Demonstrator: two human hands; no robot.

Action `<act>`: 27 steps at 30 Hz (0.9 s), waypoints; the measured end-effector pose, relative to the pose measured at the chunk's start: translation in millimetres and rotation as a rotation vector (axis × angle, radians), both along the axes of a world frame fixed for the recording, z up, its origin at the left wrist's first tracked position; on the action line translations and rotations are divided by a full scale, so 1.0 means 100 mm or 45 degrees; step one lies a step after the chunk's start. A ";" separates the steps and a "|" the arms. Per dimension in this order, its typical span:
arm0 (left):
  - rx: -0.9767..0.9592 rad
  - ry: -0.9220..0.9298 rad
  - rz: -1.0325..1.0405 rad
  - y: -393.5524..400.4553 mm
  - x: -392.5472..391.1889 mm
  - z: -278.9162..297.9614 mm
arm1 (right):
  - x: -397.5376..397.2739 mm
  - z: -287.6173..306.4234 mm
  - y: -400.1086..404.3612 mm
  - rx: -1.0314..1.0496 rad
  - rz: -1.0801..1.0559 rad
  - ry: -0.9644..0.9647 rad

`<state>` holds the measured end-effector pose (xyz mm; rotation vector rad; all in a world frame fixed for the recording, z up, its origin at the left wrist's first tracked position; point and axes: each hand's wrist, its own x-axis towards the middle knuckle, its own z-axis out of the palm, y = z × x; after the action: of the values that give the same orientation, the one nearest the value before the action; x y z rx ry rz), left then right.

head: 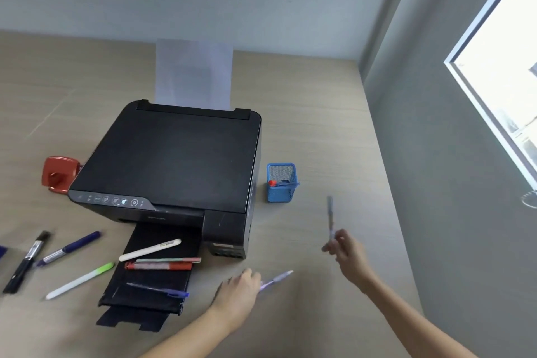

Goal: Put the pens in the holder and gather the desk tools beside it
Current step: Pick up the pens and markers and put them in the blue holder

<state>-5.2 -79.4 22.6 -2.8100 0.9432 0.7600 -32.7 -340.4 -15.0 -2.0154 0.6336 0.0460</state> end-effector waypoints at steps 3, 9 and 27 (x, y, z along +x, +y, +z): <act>-0.138 -0.185 0.116 -0.29 0.34 0.38 | 0.34 0.29 -0.08 0.196 -0.034 -0.158; -0.219 -0.372 0.328 -0.89 1.26 1.00 | 1.25 0.65 -0.08 0.160 -0.047 -0.340; -0.844 -0.264 0.264 -0.22 1.07 0.97 | 1.43 0.74 0.13 0.015 -0.013 -0.226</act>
<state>102.2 -101.2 120.1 -3.5038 1.0243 0.1638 110.1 -327.8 58.6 -1.9783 0.5293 -0.1333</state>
